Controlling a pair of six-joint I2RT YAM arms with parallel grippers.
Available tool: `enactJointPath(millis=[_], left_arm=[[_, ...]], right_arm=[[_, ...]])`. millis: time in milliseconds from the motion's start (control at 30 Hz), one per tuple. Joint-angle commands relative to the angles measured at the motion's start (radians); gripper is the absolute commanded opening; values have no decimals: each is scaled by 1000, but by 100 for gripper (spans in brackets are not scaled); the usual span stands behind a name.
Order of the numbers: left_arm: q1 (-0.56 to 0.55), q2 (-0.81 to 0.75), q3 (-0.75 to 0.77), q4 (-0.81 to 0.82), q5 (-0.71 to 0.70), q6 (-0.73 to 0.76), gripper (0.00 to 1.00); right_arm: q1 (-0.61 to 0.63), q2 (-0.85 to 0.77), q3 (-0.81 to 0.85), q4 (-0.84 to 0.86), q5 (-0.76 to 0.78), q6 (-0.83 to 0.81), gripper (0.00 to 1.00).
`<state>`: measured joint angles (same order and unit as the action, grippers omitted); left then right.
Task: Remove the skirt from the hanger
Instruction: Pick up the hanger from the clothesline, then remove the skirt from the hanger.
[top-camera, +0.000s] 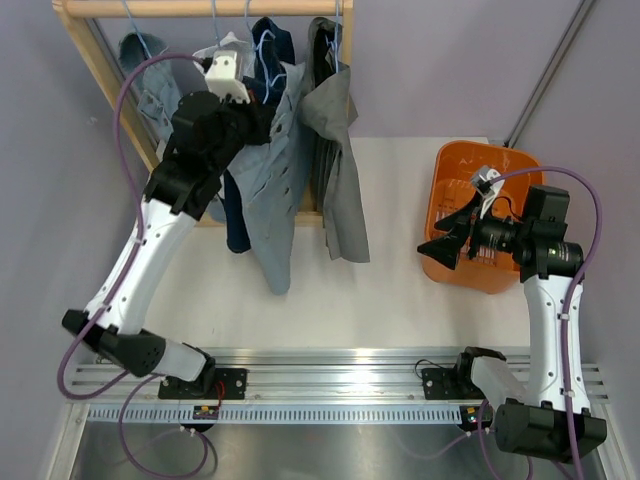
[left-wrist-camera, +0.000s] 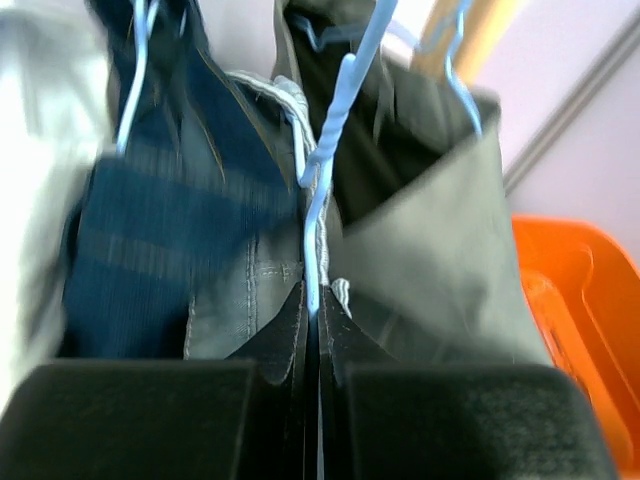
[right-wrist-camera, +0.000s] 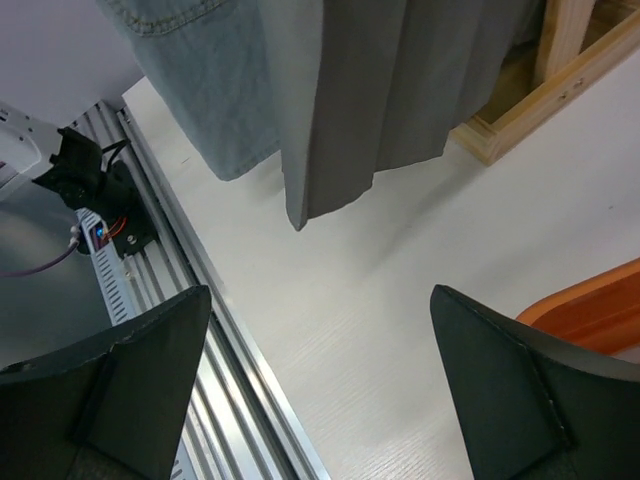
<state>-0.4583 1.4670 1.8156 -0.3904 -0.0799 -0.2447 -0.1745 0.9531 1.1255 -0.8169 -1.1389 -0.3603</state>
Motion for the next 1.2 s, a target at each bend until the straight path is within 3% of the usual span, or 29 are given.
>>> enactJointPath(millis=[0, 233, 467, 600, 700, 767, 900, 1000, 1100, 1167], left_arm=[[-6, -210, -106, 51, 45, -5, 0], [-5, -427, -357, -69, 199, 4, 0], [-6, -562, -581, -153, 520, 42, 0], [-16, -617, -680, -153, 638, 36, 0], [-29, -639, -749, -115, 696, -4, 0], [-39, -643, -805, -78, 741, -33, 0], [-94, -613, -855, -12, 787, -76, 0], [-137, -570, -855, -21, 807, -70, 0], [-155, -547, -851, -24, 816, -67, 0], [-160, -540, -854, -15, 830, -74, 0]], right_arm=[[4, 30, 60, -120, -97, -120, 99], [36, 75, 76, -203, -140, -196, 100], [157, 107, 92, -160, -107, -171, 99], [274, 131, 94, -81, -55, -102, 98], [387, 139, 80, 66, 39, 106, 96], [489, 138, 79, 116, 88, 138, 96], [608, 211, 170, -18, 54, -64, 99], [627, 248, 229, -221, 15, -563, 99], [644, 286, 283, -379, 36, -882, 99], [650, 296, 287, -421, 56, -995, 99]])
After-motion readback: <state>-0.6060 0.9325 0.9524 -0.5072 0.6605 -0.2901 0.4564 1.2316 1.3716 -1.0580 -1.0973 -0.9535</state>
